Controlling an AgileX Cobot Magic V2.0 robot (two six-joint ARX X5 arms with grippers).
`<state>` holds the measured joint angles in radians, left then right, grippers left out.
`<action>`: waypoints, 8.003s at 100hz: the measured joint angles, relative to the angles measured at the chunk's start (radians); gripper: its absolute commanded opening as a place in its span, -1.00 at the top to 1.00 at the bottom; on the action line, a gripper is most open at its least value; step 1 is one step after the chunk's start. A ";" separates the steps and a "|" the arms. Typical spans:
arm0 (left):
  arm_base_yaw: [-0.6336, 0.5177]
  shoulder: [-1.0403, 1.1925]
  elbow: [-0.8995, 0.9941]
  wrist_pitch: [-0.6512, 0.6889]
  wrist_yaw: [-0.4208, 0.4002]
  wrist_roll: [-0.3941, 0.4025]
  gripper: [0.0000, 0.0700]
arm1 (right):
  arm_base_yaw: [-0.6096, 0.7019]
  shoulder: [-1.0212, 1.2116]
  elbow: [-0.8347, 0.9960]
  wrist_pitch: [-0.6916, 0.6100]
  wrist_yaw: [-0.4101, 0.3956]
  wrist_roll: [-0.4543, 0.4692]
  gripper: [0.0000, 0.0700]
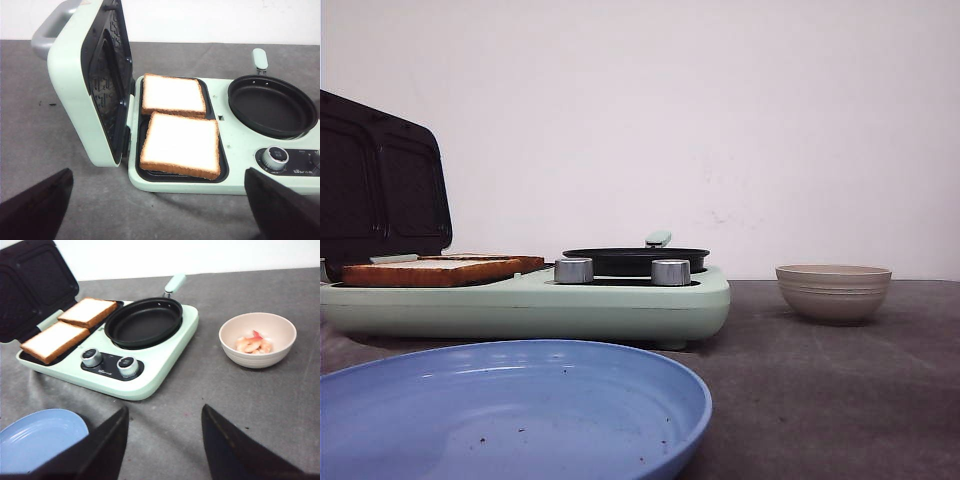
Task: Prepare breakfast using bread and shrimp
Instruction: 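Move the left gripper to the sandwich-maker lid handle, then grasp the lid handle with the left gripper and swing the lid closed, then release the lid handle and raise the left gripper away, then reach the right gripper down to the rim of the cream shrimp bowl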
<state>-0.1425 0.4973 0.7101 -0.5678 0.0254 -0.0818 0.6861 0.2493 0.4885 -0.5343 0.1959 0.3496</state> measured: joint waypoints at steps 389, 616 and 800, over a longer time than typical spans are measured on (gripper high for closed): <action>0.245 0.844 0.051 0.969 0.715 -0.804 0.99 | 0.000 0.001 -0.097 0.007 0.018 0.040 0.21; -0.012 0.438 0.190 0.333 0.235 -0.064 -0.01 | 0.000 0.001 -0.097 -0.001 0.037 0.049 0.21; 0.024 -0.205 -0.240 0.176 0.175 -0.063 -0.01 | -0.457 0.958 0.571 -0.099 -0.362 -0.053 0.00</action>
<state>-0.1181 0.2920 0.4702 -0.3920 0.2001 -0.1452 0.2287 1.2068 1.0595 -0.6334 -0.1665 0.2970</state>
